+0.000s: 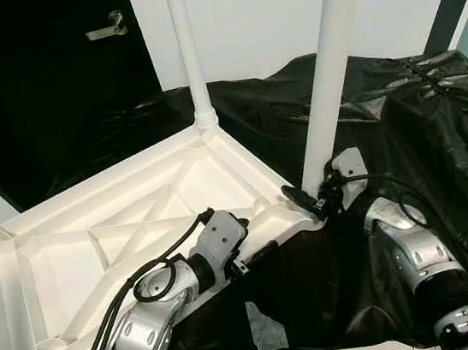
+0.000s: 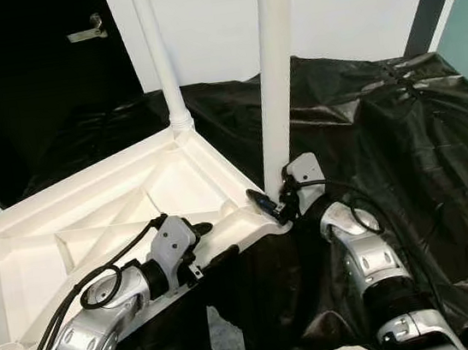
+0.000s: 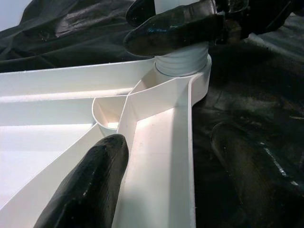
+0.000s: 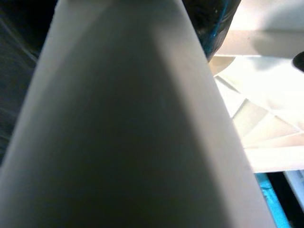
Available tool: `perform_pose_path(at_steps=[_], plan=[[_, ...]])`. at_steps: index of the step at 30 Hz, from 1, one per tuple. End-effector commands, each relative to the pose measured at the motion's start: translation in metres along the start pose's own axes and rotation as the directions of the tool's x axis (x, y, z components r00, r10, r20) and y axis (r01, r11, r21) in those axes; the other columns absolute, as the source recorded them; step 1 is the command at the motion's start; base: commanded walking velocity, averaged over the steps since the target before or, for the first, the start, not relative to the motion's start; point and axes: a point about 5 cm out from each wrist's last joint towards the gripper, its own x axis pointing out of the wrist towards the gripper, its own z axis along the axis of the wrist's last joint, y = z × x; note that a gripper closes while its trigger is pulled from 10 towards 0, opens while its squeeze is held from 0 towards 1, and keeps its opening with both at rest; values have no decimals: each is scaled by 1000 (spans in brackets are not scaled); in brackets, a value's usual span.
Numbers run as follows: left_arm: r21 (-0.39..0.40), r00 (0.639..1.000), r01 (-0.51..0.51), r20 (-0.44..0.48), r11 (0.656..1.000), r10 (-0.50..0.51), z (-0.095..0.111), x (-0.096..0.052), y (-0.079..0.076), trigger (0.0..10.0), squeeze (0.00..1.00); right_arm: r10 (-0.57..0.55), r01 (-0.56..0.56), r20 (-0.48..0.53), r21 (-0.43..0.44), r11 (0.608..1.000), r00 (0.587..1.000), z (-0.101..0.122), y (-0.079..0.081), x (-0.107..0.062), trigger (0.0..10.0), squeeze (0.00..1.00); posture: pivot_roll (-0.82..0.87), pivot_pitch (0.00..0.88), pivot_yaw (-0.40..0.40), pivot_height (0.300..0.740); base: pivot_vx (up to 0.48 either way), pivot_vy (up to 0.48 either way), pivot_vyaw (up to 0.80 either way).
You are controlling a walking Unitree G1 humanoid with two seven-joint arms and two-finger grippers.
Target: Building children table
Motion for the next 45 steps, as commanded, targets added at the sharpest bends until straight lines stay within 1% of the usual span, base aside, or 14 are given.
perform_pose_path(at_steps=[1, 5, 8, 10, 13, 16, 19, 21, 29, 30, 35, 41, 42, 45], plan=[[17, 999, 42, -11, 999, -41, 0, -1, -3, 10000, 0, -80, 79, -99, -10, 997, 992, -21, 9, -6, 10000, 0, 3, 0, 15, 740, 0, 0, 0], [14, 999, 40, -8, 999, -40, 1, 0, -3, 10000, 0, -244, 251, -132, 36, 967, 961, -28, 10, -9, 10000, 0, 1, 0, 18, 740, 0, 0, 0], [13, 999, 40, -7, 999, -39, 1, 0, -3, 10000, 0, -294, 302, -139, 39, 953, 946, -29, 10, -10, 10000, 0, 0, 0, 20, 740, 0, 0, 0], [11, 999, 44, -5, 999, -44, 1, -2, -3, 10000, 0, -441, 454, -154, 55, 889, 884, -30, 13, -14, 10000, 0, -3, 0, 22, 740, 0, 0, 0], [11, 999, 46, -5, 999, -46, 1, -2, -4, 10000, 0, -482, 495, -156, 61, 867, 862, -29, 14, -14, 10000, 0, -3, 0, 21, 740, 0, 0, 0], [10, 999, 49, -5, 999, -48, 1, -2, -4, 10000, 0, -587, 601, -150, 74, 796, 795, -24, 21, -13, 10000, 0, -3, 0, 19, 740, 0, 0, 0], [7, 999, 50, -5, 999, -50, 1, -3, -5, 10000, 0, -593, 609, -148, 110, 785, 791, -22, 31, -9, 10000, 0, 0, 0, 16, 740, 0, 0, 0], [4, 999, 52, -5, 999, -52, 1, -3, -6, 10000, 0, -566, 579, -125, 131, 805, 815, -19, 38, -6, 10000, 0, -1, 0, 17, 740, 0, 0, 0], [3, 999, 54, -5, 999, -54, 1, -3, -7, 10000, 0, -563, 572, -101, 147, 807, 820, -16, 35, -6, 10000, 16, 4, 0, 11, 740, 0, 0, 0], [3, 999, 52, -4, 999, -52, 1, -3, -7, 10000, 0, -542, 544, -64, 158, 824, 838, -10, 36, -6, 10000, 1000, 4, 0, 12, 740, 0, 0, 0], [3, 999, 52, -4, 999, -52, 2, -3, -8, 10000, 0, -486, 482, -19, 163, 861, 874, -5, 37, -10, 10000, 1000, 6, 0, 6, 740, 0, 0, 0], [3, 999, 48, -2, 999, -48, 3, -3, -7, 10000, 0, -373, 368, 20, 136, 920, 927, -5, 22, -23, 10000, 1000, 4, 0, 8, 740, 0, 0, 0], [4, 999, 47, -2, 999, -47, 3, -3, -6, 10000, 0, -322, 317, 25, 124, 940, 946, -5, 17, -24, 10000, 0, 1, 0, 12, 740, 0, 0, 0], [6, 999, 47, -1, 999, -47, 3, -3, -5, 10000, 0, -222, 218, 34, 99, 971, 974, -3, 7, -24, 10000, 0, -7, 0, 16, 740, 0, 0, 0]])
